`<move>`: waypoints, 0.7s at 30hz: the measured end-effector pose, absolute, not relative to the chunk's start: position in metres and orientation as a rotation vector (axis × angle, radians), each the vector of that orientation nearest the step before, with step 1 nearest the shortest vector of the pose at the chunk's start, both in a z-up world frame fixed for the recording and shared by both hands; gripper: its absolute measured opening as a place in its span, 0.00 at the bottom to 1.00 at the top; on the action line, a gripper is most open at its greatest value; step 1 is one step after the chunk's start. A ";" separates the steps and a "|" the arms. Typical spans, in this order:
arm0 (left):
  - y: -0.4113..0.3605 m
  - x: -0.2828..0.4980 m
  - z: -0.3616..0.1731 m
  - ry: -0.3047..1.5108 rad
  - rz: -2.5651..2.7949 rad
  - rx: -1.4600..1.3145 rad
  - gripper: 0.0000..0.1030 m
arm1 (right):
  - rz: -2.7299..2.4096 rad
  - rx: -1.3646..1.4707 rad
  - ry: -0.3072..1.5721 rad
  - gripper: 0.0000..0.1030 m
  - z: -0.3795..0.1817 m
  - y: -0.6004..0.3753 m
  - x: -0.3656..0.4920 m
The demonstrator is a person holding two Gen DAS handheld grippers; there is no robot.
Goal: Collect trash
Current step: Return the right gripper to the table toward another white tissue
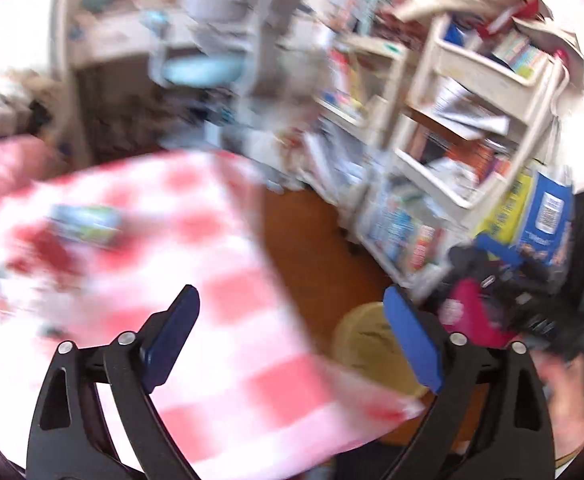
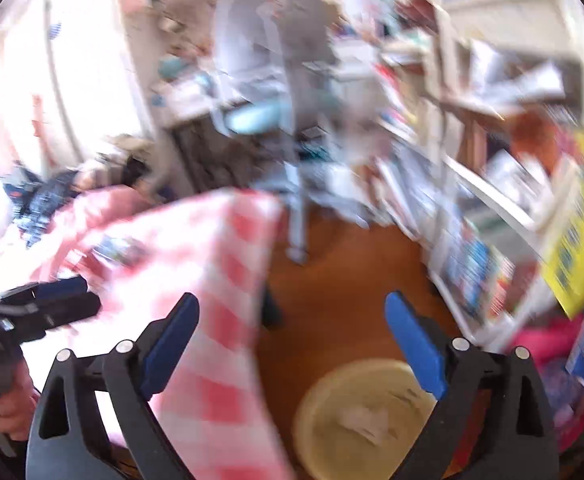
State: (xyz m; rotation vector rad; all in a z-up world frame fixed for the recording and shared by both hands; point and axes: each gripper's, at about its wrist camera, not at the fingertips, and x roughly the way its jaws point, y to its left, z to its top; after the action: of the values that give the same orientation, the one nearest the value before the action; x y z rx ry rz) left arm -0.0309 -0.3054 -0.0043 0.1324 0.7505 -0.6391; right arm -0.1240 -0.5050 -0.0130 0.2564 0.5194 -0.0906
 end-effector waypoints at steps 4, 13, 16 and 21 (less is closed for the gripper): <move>-0.223 -0.024 0.029 0.667 -0.473 0.177 0.93 | 0.020 0.238 0.494 0.91 0.008 -0.444 -0.093; -0.058 0.022 0.012 0.763 -0.145 0.008 0.93 | 0.140 0.085 0.603 0.91 -0.008 -0.359 -0.047; -0.031 0.024 0.019 0.723 -0.109 -0.026 0.93 | 0.141 0.026 0.635 0.91 -0.011 -0.340 -0.039; -0.016 0.024 0.012 0.746 -0.119 -0.042 0.93 | 0.154 0.003 0.668 0.91 -0.016 -0.315 -0.034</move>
State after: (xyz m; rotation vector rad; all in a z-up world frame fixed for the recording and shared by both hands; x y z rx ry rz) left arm 0.0242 -0.0164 0.0119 -0.0420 0.7460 -0.1185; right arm -0.0345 -0.3149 -0.0161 0.0029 0.6683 0.1537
